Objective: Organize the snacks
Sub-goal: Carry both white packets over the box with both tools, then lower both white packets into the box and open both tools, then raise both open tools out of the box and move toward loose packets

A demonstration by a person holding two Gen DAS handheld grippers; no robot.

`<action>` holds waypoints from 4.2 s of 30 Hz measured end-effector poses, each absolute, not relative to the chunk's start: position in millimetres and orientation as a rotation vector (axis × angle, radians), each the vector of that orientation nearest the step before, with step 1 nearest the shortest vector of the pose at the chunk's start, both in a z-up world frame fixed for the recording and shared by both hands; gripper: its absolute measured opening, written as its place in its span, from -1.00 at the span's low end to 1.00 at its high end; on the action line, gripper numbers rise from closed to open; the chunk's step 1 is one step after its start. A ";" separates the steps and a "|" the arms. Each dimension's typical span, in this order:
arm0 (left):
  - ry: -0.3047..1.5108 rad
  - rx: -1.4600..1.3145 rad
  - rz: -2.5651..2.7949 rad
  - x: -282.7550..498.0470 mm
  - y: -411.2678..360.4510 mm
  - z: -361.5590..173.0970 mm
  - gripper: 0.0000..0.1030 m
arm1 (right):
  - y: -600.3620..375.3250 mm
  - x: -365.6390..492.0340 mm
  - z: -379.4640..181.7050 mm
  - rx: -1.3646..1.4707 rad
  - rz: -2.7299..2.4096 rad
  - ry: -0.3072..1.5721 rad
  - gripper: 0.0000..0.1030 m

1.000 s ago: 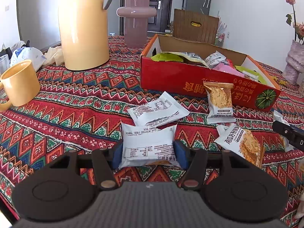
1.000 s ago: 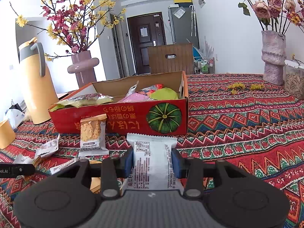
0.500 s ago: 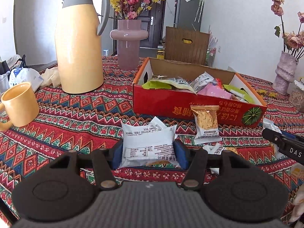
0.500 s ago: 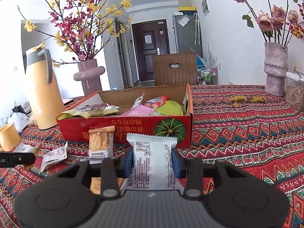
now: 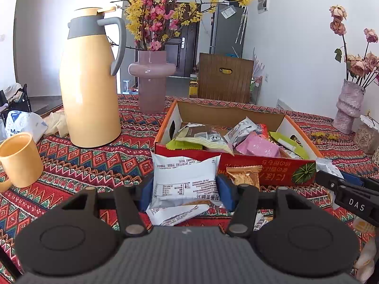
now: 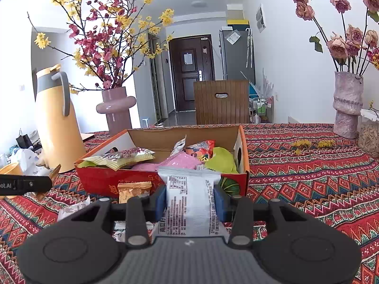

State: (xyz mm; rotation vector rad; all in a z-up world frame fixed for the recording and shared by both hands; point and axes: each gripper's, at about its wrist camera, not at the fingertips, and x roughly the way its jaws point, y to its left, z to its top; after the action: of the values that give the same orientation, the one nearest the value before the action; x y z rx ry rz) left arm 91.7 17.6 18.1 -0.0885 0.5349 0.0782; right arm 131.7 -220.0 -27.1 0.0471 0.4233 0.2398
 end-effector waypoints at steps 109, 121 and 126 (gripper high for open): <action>0.380 -0.084 0.072 115.8 31.6 49.0 1.00 | -200.3 142.6 3.9 0.007 0.237 0.353 0.98; 0.495 -0.088 0.096 100.7 59.3 -2.9 1.00 | -191.7 120.8 -41.0 -0.011 0.233 0.466 0.98; 0.524 -0.102 0.102 103.0 66.3 -26.0 1.00 | -189.0 121.3 -55.7 -0.010 0.232 0.492 0.98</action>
State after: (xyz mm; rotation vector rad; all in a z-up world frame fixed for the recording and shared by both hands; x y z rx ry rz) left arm 103.0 66.3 -26.0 -0.1023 0.5239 0.1021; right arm 121.3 -189.0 -55.7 -0.0099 0.4922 0.2318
